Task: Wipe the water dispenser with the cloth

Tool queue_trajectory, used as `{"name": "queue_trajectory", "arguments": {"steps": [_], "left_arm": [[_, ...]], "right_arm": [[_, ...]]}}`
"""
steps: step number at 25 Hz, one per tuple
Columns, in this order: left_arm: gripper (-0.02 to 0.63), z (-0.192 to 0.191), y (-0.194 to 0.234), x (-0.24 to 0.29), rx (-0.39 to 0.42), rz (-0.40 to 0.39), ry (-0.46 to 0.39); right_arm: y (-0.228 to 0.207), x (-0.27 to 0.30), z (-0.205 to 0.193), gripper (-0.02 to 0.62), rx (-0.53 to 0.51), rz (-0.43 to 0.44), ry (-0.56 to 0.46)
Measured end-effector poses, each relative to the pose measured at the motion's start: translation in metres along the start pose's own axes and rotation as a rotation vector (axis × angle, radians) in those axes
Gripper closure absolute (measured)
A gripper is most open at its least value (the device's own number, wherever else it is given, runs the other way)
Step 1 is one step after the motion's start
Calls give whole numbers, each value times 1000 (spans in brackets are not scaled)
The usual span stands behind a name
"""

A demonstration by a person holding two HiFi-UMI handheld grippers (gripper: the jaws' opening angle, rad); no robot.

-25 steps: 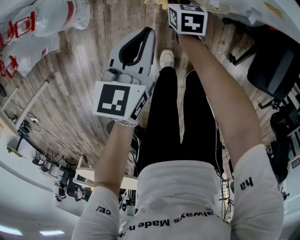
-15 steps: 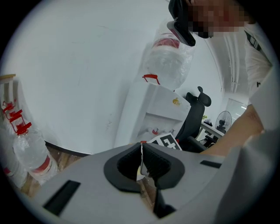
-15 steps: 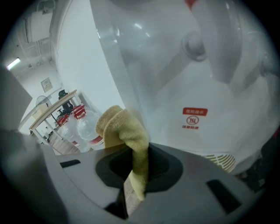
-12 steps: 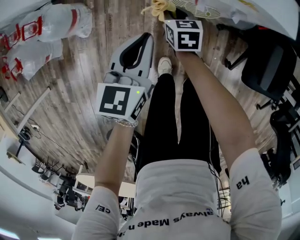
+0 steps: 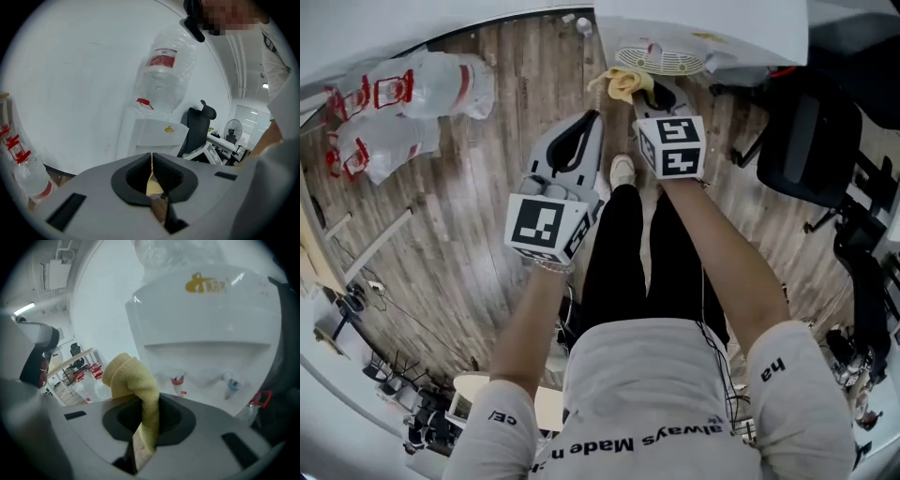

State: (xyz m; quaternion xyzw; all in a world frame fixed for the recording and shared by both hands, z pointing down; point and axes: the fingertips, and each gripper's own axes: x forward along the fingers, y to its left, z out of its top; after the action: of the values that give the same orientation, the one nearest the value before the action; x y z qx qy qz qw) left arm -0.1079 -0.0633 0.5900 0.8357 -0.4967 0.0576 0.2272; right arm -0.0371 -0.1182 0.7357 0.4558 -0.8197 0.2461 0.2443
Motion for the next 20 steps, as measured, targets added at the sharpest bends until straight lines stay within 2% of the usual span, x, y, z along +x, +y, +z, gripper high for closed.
{"name": "queue_trajectory", "arguments": {"steps": [12,20], "left_arm": [[578,73,-47,-22,17,-58,-67],[578,137,-78,-35,52,-92,-126]], "right_arm": [[-5,-125,82,534,-49,-17,-135],[-10,-202,140,534,-88,-26,-215]]}}
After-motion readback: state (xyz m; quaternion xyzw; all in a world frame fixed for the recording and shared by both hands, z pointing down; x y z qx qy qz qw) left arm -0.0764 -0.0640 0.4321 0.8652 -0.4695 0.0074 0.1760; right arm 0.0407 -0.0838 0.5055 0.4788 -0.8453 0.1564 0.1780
